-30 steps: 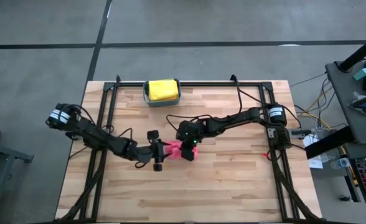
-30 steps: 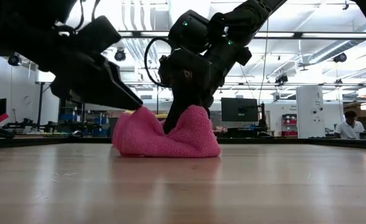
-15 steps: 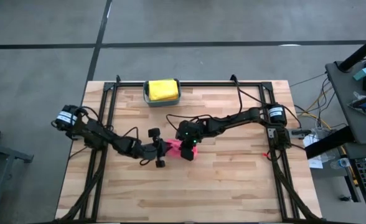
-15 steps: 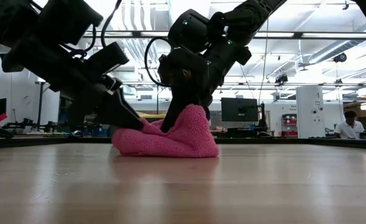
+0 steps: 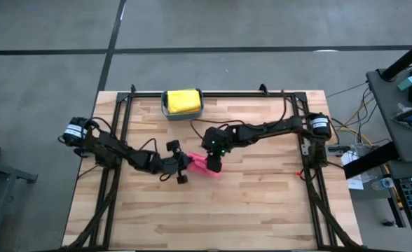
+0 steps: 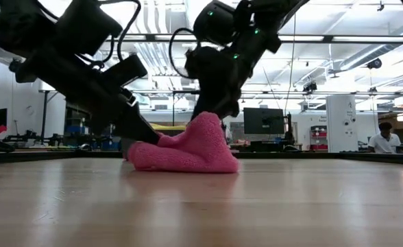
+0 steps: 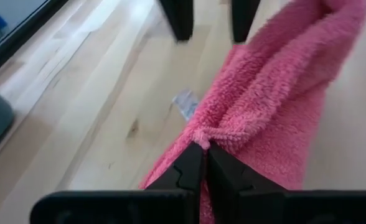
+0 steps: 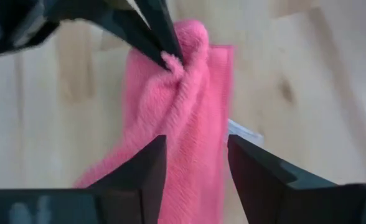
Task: Fold microfiber towels
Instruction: Fold the pink towel
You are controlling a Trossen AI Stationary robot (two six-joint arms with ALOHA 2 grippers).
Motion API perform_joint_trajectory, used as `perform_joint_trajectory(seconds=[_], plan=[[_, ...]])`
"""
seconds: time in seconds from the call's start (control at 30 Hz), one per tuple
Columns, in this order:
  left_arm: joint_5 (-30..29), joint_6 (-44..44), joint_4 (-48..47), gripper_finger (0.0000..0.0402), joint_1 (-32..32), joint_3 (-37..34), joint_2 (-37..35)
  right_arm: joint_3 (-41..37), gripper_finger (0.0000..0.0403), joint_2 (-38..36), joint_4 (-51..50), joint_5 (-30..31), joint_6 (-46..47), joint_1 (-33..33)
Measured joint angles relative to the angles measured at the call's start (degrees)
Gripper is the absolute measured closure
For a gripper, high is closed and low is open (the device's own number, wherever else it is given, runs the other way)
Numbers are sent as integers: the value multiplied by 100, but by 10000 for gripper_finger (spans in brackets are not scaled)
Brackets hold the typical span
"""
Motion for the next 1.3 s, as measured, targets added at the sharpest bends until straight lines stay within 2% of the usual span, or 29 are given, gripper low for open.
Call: perform_joint_trajectory(seconds=[0.27, 0.47, 0.73, 0.97, 1.07, 1.13, 1.23, 1.3], plan=[[28, -155, 4, 400, 240, -54, 4, -160, 234, -326, -171, 209, -689, 390], [69, -155, 2, 400, 296, -57, 4, -166, 245, -475, -48, 955, -917, 726], [127, -152, 7, 400, 359, -57, 4, -166, 260, -435, 264, 991, -1488, 1087], [131, -148, 5, 400, 359, -53, 4, -169, 275, -13, 482, 1061, -1458, 1110], [152, -148, 4, 400, 359, -53, 4, -177, 294, 110, 445, 1616, -1572, 1152], [173, -112, 2, 400, 359, -53, -2, -177, 323, 93, 398, 1918, -1614, 1208], [190, -56, 1, 400, 354, -50, -99, -177, 379, -48, 278, 1998, -1663, 1226], [220, -36, -16, 400, 354, -50, -220, -177, 387, -149, 135, 2165, -1583, 1226]])
